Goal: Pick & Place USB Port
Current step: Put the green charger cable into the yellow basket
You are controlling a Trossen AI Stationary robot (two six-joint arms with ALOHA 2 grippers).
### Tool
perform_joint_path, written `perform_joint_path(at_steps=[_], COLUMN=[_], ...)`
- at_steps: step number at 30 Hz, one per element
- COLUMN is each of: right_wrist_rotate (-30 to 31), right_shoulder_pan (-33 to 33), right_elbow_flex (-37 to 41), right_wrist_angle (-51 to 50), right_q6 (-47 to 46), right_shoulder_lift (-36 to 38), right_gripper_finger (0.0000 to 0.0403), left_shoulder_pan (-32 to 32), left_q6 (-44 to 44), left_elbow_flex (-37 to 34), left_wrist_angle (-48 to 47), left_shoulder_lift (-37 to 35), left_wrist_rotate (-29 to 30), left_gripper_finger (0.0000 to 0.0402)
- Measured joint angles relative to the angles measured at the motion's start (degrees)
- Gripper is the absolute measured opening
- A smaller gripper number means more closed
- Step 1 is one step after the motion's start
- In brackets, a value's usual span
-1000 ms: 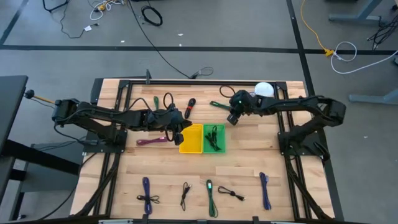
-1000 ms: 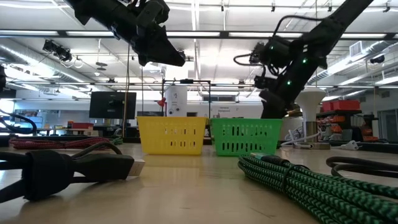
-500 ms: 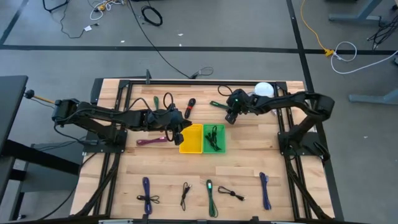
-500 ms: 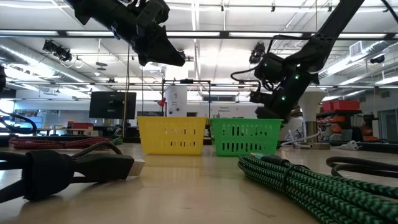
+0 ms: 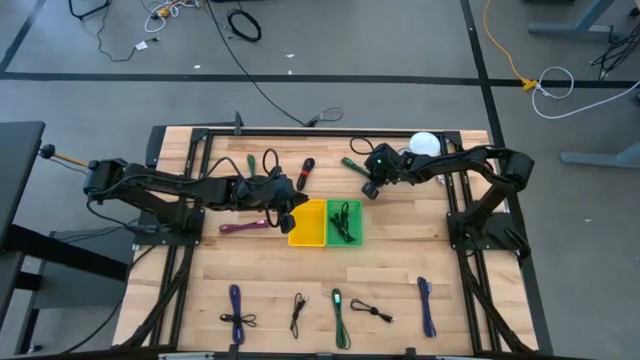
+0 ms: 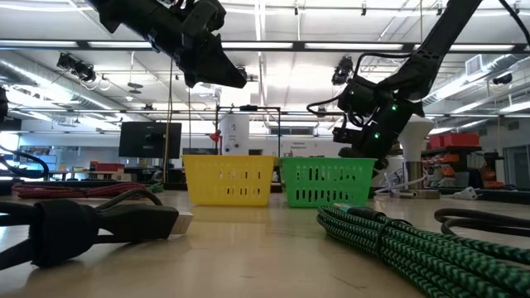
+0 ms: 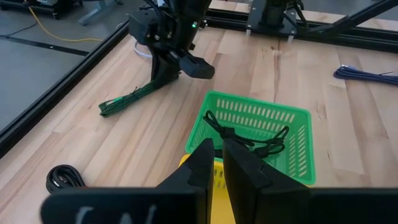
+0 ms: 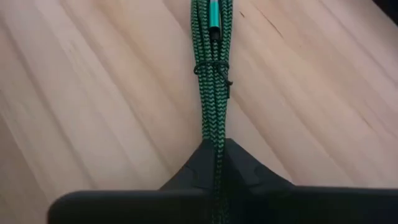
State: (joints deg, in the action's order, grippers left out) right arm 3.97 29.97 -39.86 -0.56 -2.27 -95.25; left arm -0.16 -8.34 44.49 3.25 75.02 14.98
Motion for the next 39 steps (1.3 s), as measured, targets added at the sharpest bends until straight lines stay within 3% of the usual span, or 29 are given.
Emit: perform_joint_path(at_steps=[5,10,19,28,36,39], right_wrist_rotate=[-2.7,-5.1,-6.0,0.8,2.0,2.5], right_shoulder_pan=[-1.3,-5.3,-22.0,-32.8,-35.1,-35.1], right_elbow_flex=[0.2,0.2,0.1,0.1,0.1,0.1], right_wrist_angle=[-1.6,-2.5,1.6,8.9,21.2,25.6], right_q6=[-2.5,-3.7,-5.7,-3.9,-0.2,0.0], right_shoulder_lift=[4.4,15.3,31.2,32.0,29.7,27.5], right_gripper_finger=[0.0005,0.0004,0.0003,0.0001,0.0001,0.0001], left_shoulder_pan=[0.0,0.0,0.0,0.0,-0.4,-1.1], left_q6=[-0.3,-0.2,0.5,-0.3,-1.7,-1.5], left_elbow_flex=[0.0,0.0,0.0,0.0,0.0,0.0], left_wrist_angle=[1.2,7.9,15.7,22.8,25.5,29.6], left_shoulder_lift=[0.0,0.0,0.0,0.0,0.0,0.1], left_wrist_rotate=[-0.3,-4.3,-7.8,-7.8,-7.8,-10.3], left_gripper_finger=[0.0039,0.0039,0.0052,0.0112,0.0124,0.0124])
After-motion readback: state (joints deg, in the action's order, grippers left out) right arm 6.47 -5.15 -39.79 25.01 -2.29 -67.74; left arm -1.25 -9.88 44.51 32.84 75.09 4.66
